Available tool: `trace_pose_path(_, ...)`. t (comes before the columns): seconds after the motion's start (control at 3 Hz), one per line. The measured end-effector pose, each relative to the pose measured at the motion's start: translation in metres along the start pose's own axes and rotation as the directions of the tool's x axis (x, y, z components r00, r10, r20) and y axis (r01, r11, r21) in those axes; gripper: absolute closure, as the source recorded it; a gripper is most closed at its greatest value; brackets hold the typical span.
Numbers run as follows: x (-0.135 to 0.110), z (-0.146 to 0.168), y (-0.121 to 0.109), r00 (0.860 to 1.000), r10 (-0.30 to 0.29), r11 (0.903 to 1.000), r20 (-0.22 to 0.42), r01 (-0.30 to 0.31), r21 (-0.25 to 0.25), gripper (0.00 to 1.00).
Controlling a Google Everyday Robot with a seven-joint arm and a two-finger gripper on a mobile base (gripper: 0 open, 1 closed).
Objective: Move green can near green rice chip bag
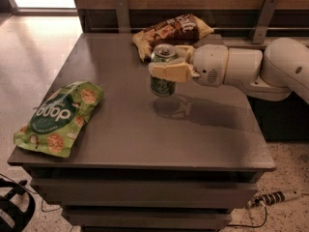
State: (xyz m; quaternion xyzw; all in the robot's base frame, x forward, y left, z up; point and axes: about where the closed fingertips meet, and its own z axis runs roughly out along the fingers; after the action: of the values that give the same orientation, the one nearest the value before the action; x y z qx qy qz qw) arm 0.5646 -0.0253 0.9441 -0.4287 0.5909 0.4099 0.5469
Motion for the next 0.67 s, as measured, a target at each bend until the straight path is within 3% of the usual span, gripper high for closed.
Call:
trace_pose_path(0.33, 0.0037, 0.0179, 0.0195, 1.0, -0.008, 0.9952, -0.022, 0.006, -0.098, 1.0)
trace_pose_path(0.67, 0.004, 0.0198, 0.0229, 1.0, -0.009, 0.9937, -0.024, 0.006, -0.112, 1.0)
